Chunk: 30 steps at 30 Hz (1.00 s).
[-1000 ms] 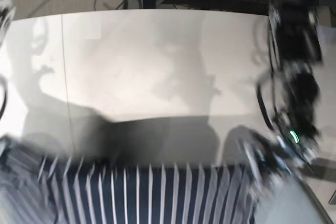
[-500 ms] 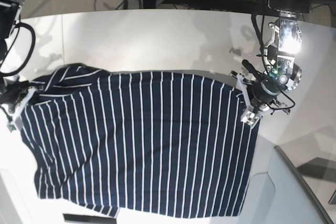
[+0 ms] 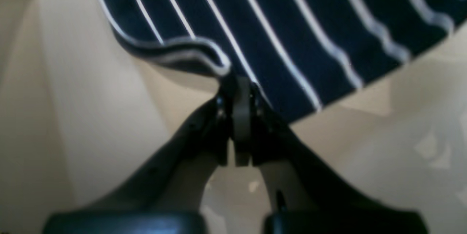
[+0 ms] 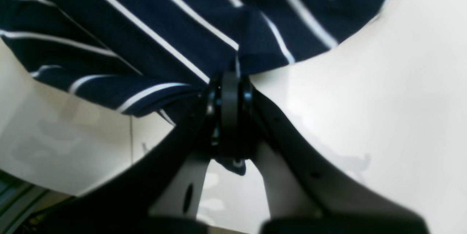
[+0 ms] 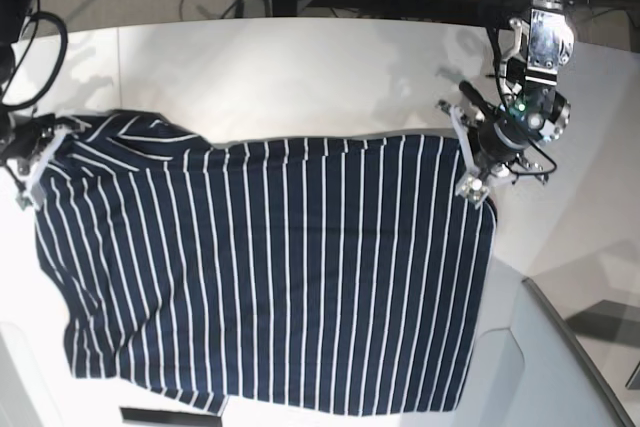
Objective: Layout the t-shirt on the table in an organized manner, then fold the t-shirt properly
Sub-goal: 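Hold the shirt edge with both grippers and drag it to flatten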
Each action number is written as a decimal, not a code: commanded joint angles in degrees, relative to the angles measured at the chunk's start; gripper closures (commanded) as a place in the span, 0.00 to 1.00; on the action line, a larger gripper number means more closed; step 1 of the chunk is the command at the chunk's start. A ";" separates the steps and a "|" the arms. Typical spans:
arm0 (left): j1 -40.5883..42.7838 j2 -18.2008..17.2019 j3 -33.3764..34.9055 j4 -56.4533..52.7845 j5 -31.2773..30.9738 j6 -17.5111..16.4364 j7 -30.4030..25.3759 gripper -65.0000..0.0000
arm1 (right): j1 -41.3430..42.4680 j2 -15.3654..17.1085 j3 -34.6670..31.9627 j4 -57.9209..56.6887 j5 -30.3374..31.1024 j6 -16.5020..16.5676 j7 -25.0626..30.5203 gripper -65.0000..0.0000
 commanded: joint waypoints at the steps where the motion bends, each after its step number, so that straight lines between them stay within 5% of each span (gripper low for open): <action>1: -0.81 -0.83 -0.31 0.68 0.01 0.30 -1.08 1.00 | 0.52 1.11 0.41 0.91 0.51 -0.05 0.82 1.00; 10: -0.28 -0.83 -0.31 -2.66 0.10 0.30 -1.17 1.00 | -0.71 0.67 0.41 0.56 0.51 -0.14 0.38 0.98; 16: -0.20 -2.24 -0.31 -2.40 0.10 0.30 -0.73 0.98 | -1.24 0.67 1.72 4.42 0.59 -0.14 -5.07 0.51; 19: -0.02 -3.20 -1.63 -1.25 0.10 0.30 -0.64 0.63 | -2.47 -0.74 6.21 9.52 0.59 -0.14 -7.01 0.36; 23: 2.44 -3.29 -10.07 4.64 0.10 0.30 -0.64 0.29 | -3.78 -1.26 11.13 18.31 0.51 -0.14 -9.73 0.35; 30: 0.07 -3.20 -14.55 9.91 -0.43 0.30 -0.64 0.24 | 2.02 -1.26 9.99 17.08 0.51 -0.14 -7.36 0.35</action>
